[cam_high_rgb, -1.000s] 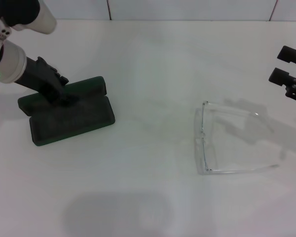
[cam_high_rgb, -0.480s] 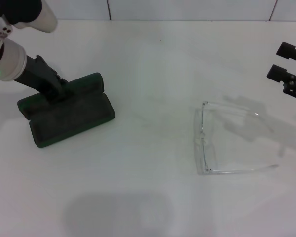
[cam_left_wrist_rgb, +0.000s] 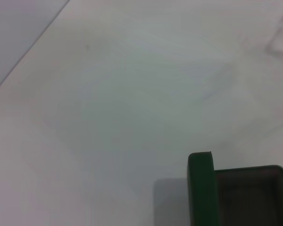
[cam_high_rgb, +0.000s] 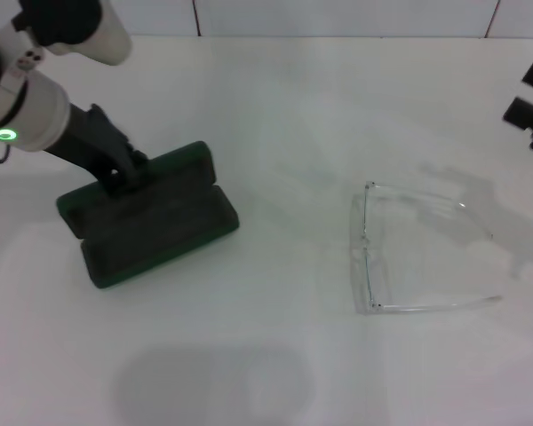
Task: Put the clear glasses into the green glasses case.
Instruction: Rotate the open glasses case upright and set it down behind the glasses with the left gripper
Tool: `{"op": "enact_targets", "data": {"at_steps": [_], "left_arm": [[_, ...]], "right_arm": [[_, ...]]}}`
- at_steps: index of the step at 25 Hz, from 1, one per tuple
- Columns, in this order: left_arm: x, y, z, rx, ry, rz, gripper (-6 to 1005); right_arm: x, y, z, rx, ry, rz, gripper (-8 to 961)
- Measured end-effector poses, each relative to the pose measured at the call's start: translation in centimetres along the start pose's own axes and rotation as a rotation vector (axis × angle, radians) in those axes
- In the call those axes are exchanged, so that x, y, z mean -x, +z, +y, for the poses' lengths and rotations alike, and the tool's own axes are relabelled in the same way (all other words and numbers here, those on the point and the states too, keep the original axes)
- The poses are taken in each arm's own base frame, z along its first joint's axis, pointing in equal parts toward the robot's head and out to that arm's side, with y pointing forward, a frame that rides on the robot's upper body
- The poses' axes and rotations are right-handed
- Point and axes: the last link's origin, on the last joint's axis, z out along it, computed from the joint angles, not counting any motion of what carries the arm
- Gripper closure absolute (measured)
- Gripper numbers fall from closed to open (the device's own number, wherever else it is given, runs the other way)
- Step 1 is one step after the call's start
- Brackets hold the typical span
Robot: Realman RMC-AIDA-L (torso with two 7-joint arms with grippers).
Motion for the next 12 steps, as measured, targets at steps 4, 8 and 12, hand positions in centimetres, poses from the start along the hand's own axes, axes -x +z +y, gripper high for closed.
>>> {"op": "enact_targets", "data": {"at_steps": [4, 8, 12], "left_arm": [[-1.6, 0.1, 1.9, 0.011, 0.067, 0.002, 785], [-3.2, 0.8, 4.2, 0.025, 0.139, -0.017, 800], [-5.6, 1.3, 6.4, 0.009, 0.230, 0.005, 800]], "right_arm": [[0.1, -1.5, -0.1, -0.070, 0.011, -0.062, 401], [0.1, -3.3, 0.4, -0.122, 0.013, -0.103, 401], [-0.1, -4.5, 0.8, -0.153, 0.005, -0.107, 402]]}}
